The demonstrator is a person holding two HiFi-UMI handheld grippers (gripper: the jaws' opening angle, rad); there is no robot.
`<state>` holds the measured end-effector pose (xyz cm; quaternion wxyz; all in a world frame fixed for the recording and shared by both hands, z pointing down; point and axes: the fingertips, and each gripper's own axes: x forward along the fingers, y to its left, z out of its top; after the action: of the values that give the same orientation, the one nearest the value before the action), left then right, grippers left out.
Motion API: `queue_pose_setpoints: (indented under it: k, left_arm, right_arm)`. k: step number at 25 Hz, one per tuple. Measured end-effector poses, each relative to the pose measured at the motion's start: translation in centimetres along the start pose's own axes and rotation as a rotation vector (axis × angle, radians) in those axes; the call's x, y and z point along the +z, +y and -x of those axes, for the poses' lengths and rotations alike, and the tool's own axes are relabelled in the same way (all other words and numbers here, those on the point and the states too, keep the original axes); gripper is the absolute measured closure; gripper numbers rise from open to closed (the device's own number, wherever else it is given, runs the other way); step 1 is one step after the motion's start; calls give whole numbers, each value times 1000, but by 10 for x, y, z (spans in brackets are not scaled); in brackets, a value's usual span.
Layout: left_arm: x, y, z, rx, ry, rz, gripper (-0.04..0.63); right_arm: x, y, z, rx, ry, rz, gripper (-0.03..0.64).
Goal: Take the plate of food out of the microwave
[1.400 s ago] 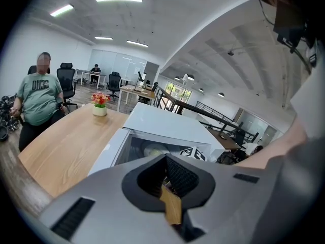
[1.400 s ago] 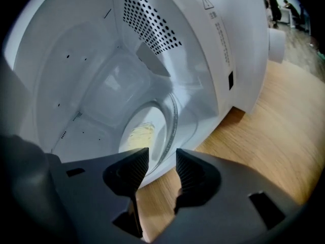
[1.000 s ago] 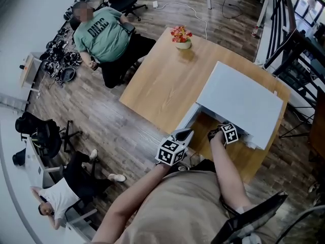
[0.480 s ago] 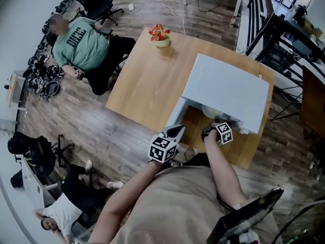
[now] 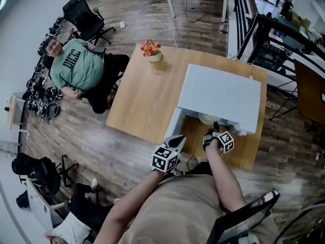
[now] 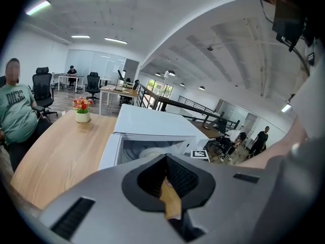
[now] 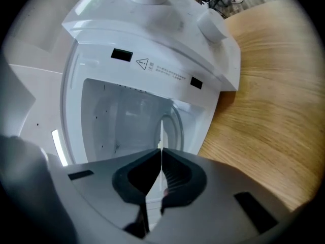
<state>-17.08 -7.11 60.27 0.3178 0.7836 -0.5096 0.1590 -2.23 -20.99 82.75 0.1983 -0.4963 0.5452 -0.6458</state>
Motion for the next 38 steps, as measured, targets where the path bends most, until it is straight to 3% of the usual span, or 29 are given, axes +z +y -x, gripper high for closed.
queue_pose_setpoints:
  k: [12, 24, 38]
  left_arm:
    - [-2, -7, -8, -22, 17, -13, 591]
    - [1, -4, -13, -26, 24, -17, 591]
    - [14, 1, -11, -60, -7, 6, 591]
  right_arm:
    - [2, -5, 23, 104, 54, -26, 601]
    - [-28, 18, 61, 204, 263, 49, 601]
    - [-27, 65, 131, 316, 291, 51, 601]
